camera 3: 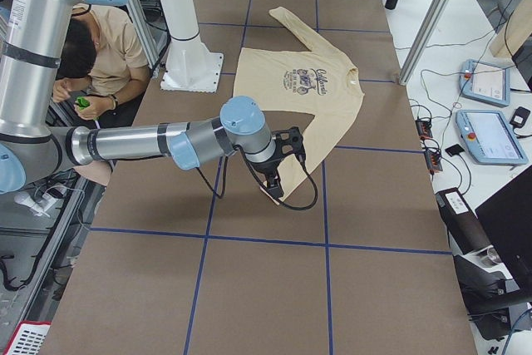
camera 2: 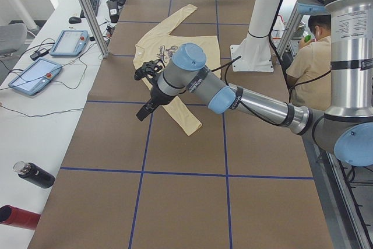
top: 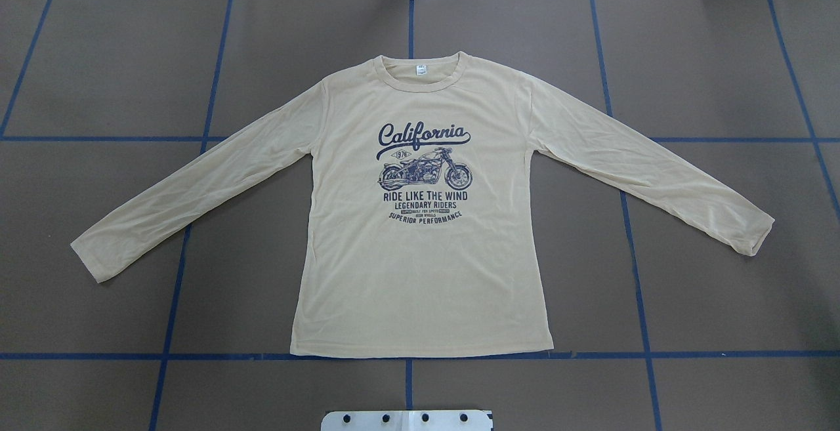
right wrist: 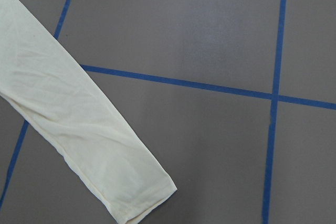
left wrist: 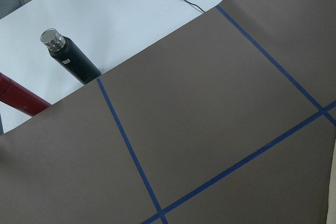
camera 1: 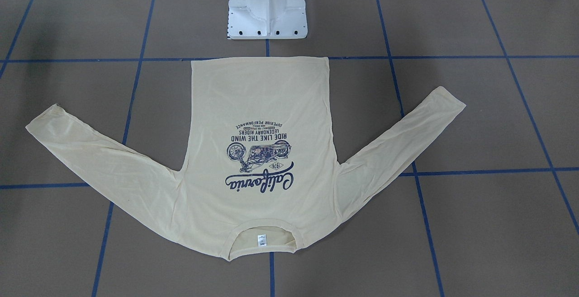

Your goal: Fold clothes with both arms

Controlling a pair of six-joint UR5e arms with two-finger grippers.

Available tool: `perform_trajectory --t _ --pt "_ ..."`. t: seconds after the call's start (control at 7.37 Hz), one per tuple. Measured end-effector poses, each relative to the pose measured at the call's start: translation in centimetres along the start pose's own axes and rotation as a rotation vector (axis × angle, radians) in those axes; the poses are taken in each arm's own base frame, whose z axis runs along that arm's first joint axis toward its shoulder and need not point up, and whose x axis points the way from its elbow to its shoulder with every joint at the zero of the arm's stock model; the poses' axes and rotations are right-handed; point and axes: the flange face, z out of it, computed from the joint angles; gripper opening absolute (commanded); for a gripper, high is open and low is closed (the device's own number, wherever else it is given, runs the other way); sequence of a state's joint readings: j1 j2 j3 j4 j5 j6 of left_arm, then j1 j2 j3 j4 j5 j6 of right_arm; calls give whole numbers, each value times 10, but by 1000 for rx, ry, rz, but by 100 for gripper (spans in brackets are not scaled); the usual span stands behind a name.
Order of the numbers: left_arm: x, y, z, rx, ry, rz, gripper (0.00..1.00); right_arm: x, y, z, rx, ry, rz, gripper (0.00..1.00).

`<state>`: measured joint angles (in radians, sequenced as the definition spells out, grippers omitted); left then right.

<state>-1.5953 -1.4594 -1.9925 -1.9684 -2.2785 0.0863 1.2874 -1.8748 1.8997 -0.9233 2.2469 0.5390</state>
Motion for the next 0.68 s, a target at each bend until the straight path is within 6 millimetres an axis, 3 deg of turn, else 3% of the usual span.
perform_trajectory --t 0.27,0.68 --pt "0 0 0 7 0 1 100 -16 11 72 71 -2 62 85" --pt "0 1 0 8 0 -1 100 -22 40 130 117 -7 111 76"
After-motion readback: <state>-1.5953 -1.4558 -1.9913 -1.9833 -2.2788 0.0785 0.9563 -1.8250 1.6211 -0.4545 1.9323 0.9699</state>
